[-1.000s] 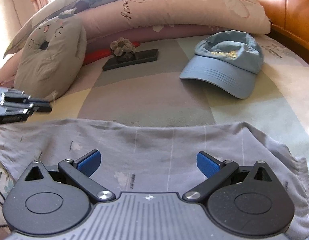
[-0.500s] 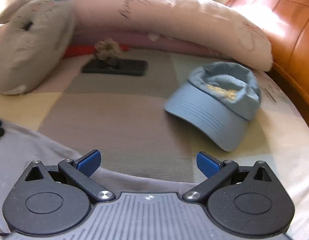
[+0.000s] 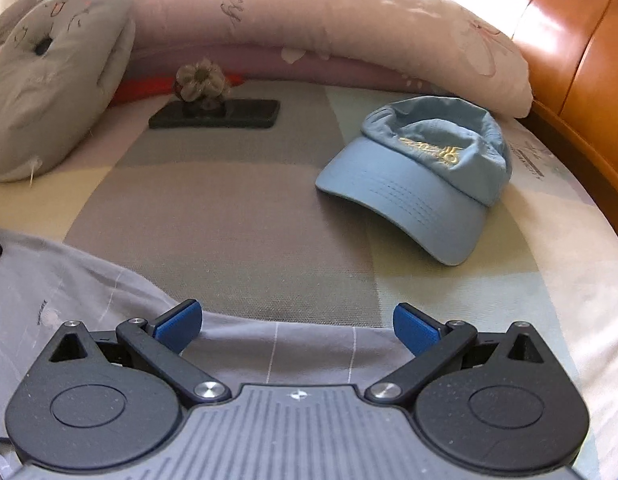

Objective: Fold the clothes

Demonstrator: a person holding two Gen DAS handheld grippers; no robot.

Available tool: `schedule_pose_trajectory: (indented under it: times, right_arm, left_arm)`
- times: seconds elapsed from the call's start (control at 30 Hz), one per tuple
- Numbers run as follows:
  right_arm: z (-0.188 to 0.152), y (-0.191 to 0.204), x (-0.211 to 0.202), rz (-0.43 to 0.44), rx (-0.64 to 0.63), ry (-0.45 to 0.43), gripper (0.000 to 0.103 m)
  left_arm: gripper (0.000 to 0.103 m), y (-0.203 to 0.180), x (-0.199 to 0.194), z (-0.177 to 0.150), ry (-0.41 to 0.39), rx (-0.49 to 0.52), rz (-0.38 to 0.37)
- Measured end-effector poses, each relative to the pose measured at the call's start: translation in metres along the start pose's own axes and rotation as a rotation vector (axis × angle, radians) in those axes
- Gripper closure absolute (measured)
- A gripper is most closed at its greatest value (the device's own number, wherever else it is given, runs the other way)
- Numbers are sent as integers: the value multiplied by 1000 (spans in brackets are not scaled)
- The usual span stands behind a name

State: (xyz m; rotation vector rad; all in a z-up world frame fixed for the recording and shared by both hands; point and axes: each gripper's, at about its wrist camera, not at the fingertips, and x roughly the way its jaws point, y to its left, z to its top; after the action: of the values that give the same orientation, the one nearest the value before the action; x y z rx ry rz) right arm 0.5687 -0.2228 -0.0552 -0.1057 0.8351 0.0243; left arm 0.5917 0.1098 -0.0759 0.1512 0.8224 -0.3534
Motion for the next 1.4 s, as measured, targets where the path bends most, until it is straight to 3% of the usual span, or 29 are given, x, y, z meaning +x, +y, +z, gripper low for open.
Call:
schedule_pose_trajectory:
  times: [0.07, 0.27, 0.37, 0.47, 0.57, 0.6, 0.77, 0.9, 1.1, 1.17, 1.27, 1.4]
  right_arm:
    - [-2, 3, 9, -3, -15, 22, 0]
    - [8, -12, 29, -1, 81, -38, 0]
    - [17, -16, 13, -9, 109, -32, 0]
    - [11, -19, -8, 75, 170, -15, 0]
    - [-2, -20, -17, 198, 257, 33, 0]
    - [-5, -19, -13, 202, 260, 37, 0]
    - [-14, -27, 14, -8, 184, -27, 0]
    - [-5, -51, 8, -32, 248, 13, 0]
    - [-13, -18, -15, 140, 227, 47, 0]
    - [-19, -3, -8, 126, 169, 64, 0]
    - [-24, 13, 0, 72, 87, 69, 0]
    - [-26, 4, -2, 101, 111, 66, 0]
  left_arm:
    - [75, 0, 0, 0, -3, -9, -1]
    - [75, -3, 0, 5, 5, 1, 17]
    - [74, -8, -14, 6, -13, 37, 38]
    - [65, -6, -21, 2, -7, 19, 33]
    - [63, -1, -13, -7, 38, -11, 45]
    - [62, 2, -11, -9, 32, -29, 42]
    - [60, 13, -17, -11, 41, -37, 80]
    - [63, 18, -28, -11, 36, -48, 107]
    - [56, 21, -20, -15, 48, -57, 70]
    - [56, 30, -20, -11, 43, -80, 74]
    - [56, 46, -23, -11, 50, -73, 157]
    - [54, 83, -32, -15, 46, -143, 204]
